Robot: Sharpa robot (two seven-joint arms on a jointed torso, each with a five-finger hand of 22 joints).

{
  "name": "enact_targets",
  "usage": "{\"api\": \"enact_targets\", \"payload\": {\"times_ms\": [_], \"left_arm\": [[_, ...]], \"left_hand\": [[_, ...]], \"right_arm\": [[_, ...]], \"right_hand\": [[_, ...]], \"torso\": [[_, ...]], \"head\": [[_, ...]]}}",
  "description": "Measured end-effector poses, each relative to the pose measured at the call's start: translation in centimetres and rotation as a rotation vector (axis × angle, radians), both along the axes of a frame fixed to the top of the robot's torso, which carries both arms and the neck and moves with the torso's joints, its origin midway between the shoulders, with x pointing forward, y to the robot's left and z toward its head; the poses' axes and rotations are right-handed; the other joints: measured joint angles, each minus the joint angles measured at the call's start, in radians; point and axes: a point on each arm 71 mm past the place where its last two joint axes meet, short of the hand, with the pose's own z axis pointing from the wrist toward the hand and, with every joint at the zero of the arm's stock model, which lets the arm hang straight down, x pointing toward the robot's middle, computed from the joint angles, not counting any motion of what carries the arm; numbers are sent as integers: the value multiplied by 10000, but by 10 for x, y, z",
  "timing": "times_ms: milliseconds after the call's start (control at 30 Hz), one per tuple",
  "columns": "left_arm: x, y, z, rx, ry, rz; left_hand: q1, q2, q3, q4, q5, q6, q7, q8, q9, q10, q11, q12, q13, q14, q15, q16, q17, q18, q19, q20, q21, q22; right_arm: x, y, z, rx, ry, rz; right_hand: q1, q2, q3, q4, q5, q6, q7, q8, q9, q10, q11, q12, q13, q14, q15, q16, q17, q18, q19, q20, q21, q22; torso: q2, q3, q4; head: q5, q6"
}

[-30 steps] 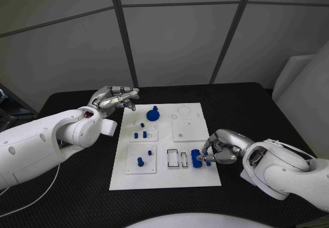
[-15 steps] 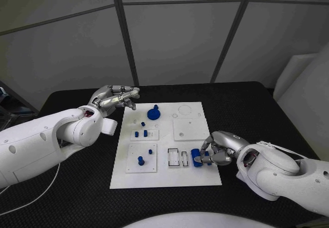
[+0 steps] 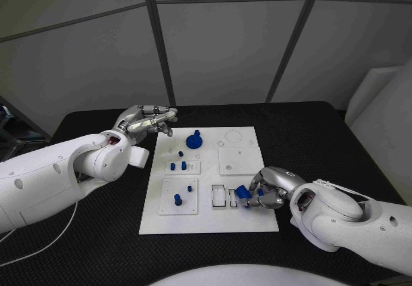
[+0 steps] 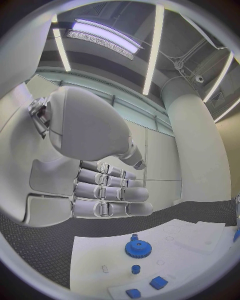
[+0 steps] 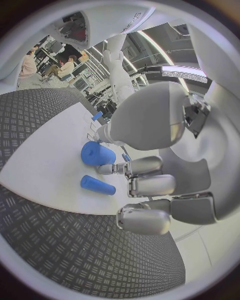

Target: Assemble the parts on the task board

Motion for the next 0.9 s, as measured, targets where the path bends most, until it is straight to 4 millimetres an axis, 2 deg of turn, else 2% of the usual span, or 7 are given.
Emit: {"api": "enact_targets", "payload": {"times_ms": [100, 267, 433, 567, 700, 900], "left_arm": [[0, 1, 0, 8, 9, 8], [0, 1, 0, 17, 19, 15], [-1, 1, 0, 20, 26, 13], [-1, 2, 0, 22, 30, 14], [-1, 2, 0, 23, 33, 12], [-1, 1, 0, 22, 37, 8]], "left_hand": [[0, 0, 0, 0, 0, 0, 0, 0, 0, 0, 0, 0, 0, 0, 0, 0, 0, 1, 0, 0, 0, 0], [0, 0, 0, 0, 0, 0, 0, 0, 0, 1, 1, 0, -1, 0, 0, 0, 1, 0, 0, 0, 0, 1], [1, -1, 0, 0, 0, 0, 0, 0, 0, 1, 1, 0, -1, 0, 0, 0, 1, 0, 0, 0, 0, 1], [1, -1, 0, 0, 0, 0, 0, 0, 0, 1, 1, 0, -2, 0, 0, 0, 1, 0, 0, 0, 0, 2], [1, -1, 1, 0, 0, 0, 0, 0, 0, 2, 1, 0, -2, 0, 0, 0, 1, -1, 0, 0, 0, 2], [1, -1, 0, 0, 0, -5, 6, 0, 0, -6, 9, 11, -3, 0, 0, 0, 2, 1, 21, 21, 0, -3]], "right_arm": [[1, 3, -1, 2, -44, 20], [2, 7, -2, 24, -108, 36], [1, 8, -1, 122, -204, 5], [-1, 6, -1, 259, -299, -100], [-5, 3, 0, 593, -364, -383], [-12, 1, 9, 1558, -388, -933]], "right_hand": [[3, 3, 0, 1, -1, 0, -28, 55, 1, 21, -21, 0, 0, 0, 0, 0, -1, 1, 0, 0, 0, 0], [138, 138, -14, 14, 13, -2, -30, 92, 45, 37, -37, -67, 0, -37, -37, 0, -1, 1, -1, 0, 0, 0], [478, 478, 65, -66, 193, -2, -30, 210, 129, 39, -40, -67, 0, -31, -41, 76, -1, 1, 55, -56, 77, -1], [728, 668, 127, -127, 365, 31, -99, 270, 177, 52, -128, -27, -1, -36, -109, 77, -2, 1, 109, -110, 154, -1], [1059, 765, 195, -198, 755, 17, -116, 267, 178, 51, -128, -27, -1, -36, -109, 77, -2, 1, 109, -110, 154, -2], [1178, 779, 206, -235, 955, 14, -113, 277, 176, 17, -164, -27, -1, -1, -146, 89, -2, 1, 108, -110, 154, -2]], "torso": [[-6, 0, 2], [-13, 0, 4], [-13, 1, 4], [-14, 5, -10], [-20, 15, -15], [-23, 11, -2]], "head": [[13, -13], [27, -20], [38, -11], [46, 6], [53, 22], [50, 19]]}}
